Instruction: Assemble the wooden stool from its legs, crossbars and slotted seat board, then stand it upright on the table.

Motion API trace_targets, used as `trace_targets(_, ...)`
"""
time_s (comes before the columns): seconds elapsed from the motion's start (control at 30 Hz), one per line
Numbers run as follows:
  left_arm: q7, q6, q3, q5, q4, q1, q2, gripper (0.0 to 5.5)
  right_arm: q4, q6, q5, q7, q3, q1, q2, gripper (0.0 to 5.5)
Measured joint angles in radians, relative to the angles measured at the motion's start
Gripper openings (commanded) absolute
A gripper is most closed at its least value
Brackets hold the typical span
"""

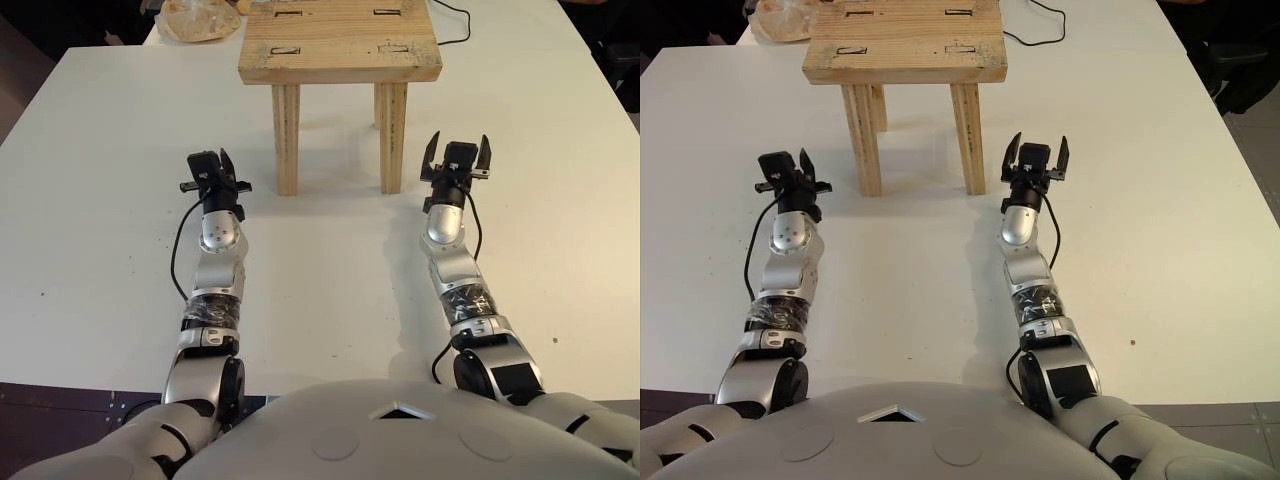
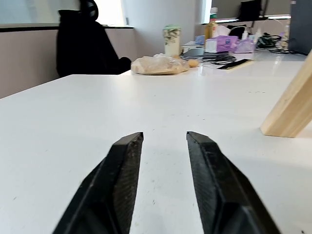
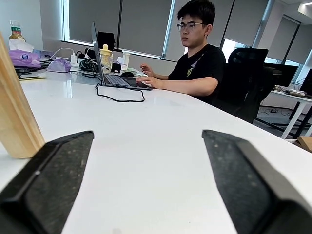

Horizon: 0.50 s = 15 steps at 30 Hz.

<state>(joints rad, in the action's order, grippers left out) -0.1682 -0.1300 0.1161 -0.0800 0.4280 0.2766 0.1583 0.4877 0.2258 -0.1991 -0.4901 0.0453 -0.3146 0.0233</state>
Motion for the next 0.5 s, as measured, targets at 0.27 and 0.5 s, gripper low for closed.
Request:
trace_targets(0.27, 0.010, -0.014, 0.018, 0.024, 0.062, 0.054, 0.018, 2.45, -0.075, -0.003, -0.029, -0.038, 0.005, 0.053, 0.053, 3.26)
trace_targets(0.5, 0.015, -0.015, 0.002, 0.062, 0.063, 0.061, 0.004, 2.45, -0.062, -0.004, -0.037, -0.050, -0.014, 0.068, 0.051, 3.26)
